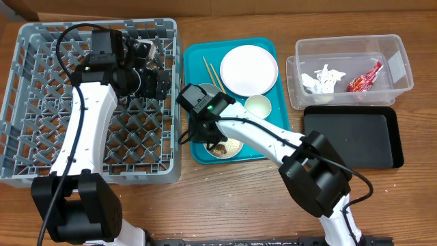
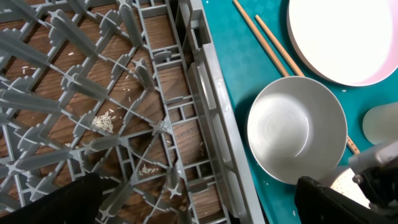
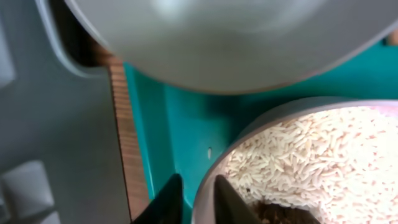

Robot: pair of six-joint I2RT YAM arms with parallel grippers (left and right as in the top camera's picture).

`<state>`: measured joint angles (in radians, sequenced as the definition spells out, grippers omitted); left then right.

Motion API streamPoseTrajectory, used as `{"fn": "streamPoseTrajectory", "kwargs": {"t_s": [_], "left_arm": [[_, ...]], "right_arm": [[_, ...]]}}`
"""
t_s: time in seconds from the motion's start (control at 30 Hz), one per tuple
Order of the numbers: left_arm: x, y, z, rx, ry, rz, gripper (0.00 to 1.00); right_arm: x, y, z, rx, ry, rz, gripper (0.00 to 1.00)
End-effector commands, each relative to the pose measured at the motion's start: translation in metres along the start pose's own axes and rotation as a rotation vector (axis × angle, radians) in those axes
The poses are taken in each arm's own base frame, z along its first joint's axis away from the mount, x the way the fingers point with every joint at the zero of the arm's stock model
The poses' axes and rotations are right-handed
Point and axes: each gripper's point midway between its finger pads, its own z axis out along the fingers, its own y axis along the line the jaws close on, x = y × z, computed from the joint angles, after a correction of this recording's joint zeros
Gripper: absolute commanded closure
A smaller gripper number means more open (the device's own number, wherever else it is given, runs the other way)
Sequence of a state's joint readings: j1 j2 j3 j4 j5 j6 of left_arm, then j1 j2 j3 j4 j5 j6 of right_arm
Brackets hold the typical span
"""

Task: Sort waste into correct bins and load items into the dishwasher
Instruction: 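Grasp the rim of the pink bowl with the right gripper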

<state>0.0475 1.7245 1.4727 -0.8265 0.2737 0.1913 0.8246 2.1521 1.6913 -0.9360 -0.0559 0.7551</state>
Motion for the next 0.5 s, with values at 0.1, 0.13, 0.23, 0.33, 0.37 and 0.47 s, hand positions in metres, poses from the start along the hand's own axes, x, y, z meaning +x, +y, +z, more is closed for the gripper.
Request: {"fn": "streamPoseTrajectory", "kwargs": {"t_s": [0.1, 0.13, 0.23, 0.33, 0.37, 0.47], "left_arm": [[-0.009, -0.002, -0.006, 0.004, -0.026, 0.020, 0.00], [-0.009, -0.002, -0.006, 0.004, -0.026, 0.020, 0.00], [-0.009, -0.002, -0.006, 0.004, -0.026, 0.020, 0.00], [-0.009, -0.002, -0.006, 0.004, -0.026, 0.020, 0.00], [-0.009, -0.002, -0.006, 0.004, -0.025, 0.020, 0.00], [-0.009, -0.002, -0.006, 0.004, -0.026, 0.020, 0.00]], "right_arm": [[0.002, -0.006, 0.013, 0.001, 0.037, -0.004, 0.96], [0.002, -0.007, 0.014, 0.000, 0.041, 0.000, 0.96], [0.000, -0.007, 0.014, -0.005, 0.044, 0.005, 0.96], [0.000, -0.005, 0.008, -0.006, 0.047, 0.001, 0.96], [-0.001, -0.004, 0.005, -0.006, 0.049, -0.007, 0.96], [-0.003, 0.010, -0.013, -0.056, 0.059, -0.095, 0.96]]}}
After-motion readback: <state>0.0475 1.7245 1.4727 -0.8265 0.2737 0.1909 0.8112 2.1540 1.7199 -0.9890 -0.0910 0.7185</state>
